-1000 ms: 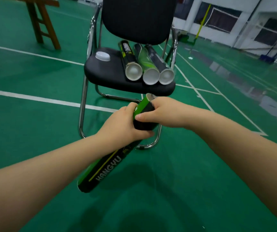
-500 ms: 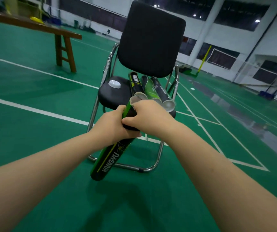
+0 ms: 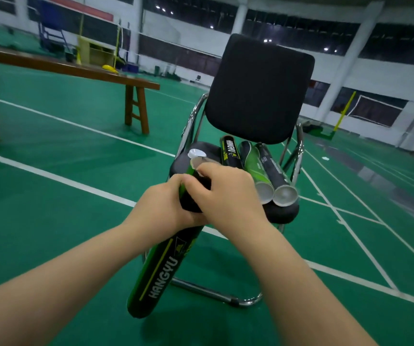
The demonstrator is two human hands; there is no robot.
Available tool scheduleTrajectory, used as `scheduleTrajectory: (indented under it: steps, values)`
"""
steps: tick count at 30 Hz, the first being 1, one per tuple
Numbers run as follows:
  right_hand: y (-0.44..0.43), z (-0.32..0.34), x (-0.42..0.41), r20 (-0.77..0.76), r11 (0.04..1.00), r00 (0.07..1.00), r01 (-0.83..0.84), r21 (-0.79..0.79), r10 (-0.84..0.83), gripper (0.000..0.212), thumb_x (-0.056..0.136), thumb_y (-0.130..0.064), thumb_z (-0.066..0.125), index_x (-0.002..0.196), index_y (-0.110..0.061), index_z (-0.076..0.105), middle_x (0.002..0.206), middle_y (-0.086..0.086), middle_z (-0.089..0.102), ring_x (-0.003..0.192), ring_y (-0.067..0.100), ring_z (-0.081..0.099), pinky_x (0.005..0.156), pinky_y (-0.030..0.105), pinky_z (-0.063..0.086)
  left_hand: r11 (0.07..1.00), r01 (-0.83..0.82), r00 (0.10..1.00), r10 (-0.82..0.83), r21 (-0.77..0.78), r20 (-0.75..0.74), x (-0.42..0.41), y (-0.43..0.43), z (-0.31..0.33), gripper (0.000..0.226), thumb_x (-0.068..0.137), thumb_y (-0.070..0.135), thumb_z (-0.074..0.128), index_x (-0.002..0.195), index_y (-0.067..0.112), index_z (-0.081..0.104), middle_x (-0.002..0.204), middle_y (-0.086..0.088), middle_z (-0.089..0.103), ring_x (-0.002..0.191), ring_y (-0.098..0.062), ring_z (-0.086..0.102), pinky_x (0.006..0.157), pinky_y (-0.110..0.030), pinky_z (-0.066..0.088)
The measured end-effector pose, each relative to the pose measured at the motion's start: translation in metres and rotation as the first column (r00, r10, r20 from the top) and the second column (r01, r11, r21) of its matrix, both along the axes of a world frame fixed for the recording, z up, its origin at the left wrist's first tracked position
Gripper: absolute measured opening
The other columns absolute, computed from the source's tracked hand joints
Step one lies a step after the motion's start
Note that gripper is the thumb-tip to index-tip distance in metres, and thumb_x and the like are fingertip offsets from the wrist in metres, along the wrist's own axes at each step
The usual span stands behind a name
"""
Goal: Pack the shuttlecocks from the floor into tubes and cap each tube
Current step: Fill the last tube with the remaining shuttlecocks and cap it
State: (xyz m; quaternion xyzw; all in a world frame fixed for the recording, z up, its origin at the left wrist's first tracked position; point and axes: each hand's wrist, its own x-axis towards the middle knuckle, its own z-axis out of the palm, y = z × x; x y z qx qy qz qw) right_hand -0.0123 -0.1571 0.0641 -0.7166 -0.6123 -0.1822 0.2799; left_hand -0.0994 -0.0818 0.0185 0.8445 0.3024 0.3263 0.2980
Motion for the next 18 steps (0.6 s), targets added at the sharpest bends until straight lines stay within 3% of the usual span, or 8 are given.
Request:
scheduleTrajectory:
  steps: [2, 5, 8, 11, 18]
  values:
    - [0.015, -0.006, 0.01, -0.016, 0.988, 1.0, -0.006, 0.156, 0.009, 0.031, 0.085, -0.042, 0.048, 0.061, -0.023, 0.053, 0.059, -0.006, 0.051, 0.067, 0.022, 0.05, 0.073, 0.035, 0.036, 1.0, -0.031, 0.999, 0.031, -0.003, 0.014, 0.008, 0.012, 0.001, 0.047, 0.061, 0.041, 0.07, 0.095, 0.028, 0.04, 0.067, 0.015, 0.046, 0.06, 0.0, 0.043, 0.048, -0.013, 0.03]
    - [0.043, -0.016, 0.022, -0.005, 0.955, 1.0, -0.005, 0.295, 0.007, 0.023, 0.083, -0.037, 0.053, 0.065, -0.023, 0.055, 0.061, -0.009, 0.048, 0.067, 0.02, 0.05, 0.073, 0.036, 0.036, 0.994, -0.102, 0.995, 0.102, 0.023, -0.003, 0.022, 0.034, 0.0, 0.039, 0.066, 0.039, 0.063, 0.095, 0.023, 0.042, 0.067, 0.012, 0.046, 0.059, -0.007, 0.043, 0.048, -0.018, 0.03]
    - [0.075, -0.027, 0.032, 0.015, 0.937, 1.0, -0.003, 0.35, -0.003, 0.02, 0.083, -0.038, 0.052, 0.076, -0.021, 0.063, 0.073, -0.007, 0.061, 0.078, 0.019, 0.054, 0.08, 0.036, 0.035, 0.983, -0.181, 0.983, 0.182, 0.041, -0.018, 0.035, 0.059, -0.005, 0.031, 0.073, 0.042, 0.053, 0.092, 0.021, 0.041, 0.066, 0.009, 0.046, 0.057, -0.008, 0.041, 0.047, -0.022, 0.028]
    - [0.105, -0.031, 0.042, -0.026, 0.926, 0.998, -0.047, 0.376, 0.062, 0.029, 0.084, -0.041, 0.043, 0.087, -0.024, 0.066, 0.087, -0.009, 0.066, 0.091, 0.015, 0.054, 0.087, 0.034, 0.031, 0.974, -0.225, 0.974, 0.225, -0.014, 0.002, 0.044, 0.08, -0.011, 0.044, 0.061, 0.051, 0.043, 0.096, 0.023, 0.042, 0.067, 0.01, 0.047, 0.059, -0.005, 0.043, 0.048, -0.023, 0.031]
    - [0.154, -0.038, 0.074, -0.218, 0.839, 0.937, -0.121, 0.531, 0.273, 0.029, 0.091, -0.037, 0.034, 0.086, -0.022, 0.059, 0.082, -0.009, 0.058, 0.081, 0.013, 0.052, 0.082, 0.048, 0.043, 0.953, -0.283, 0.957, 0.287, -0.105, 0.028, 0.058, 0.116, -0.031, 0.052, 0.056, 0.058, 0.071, 0.087, 0.024, 0.048, 0.077, 0.008, 0.059, 0.071, -0.01, 0.056, 0.055, -0.028, 0.042]
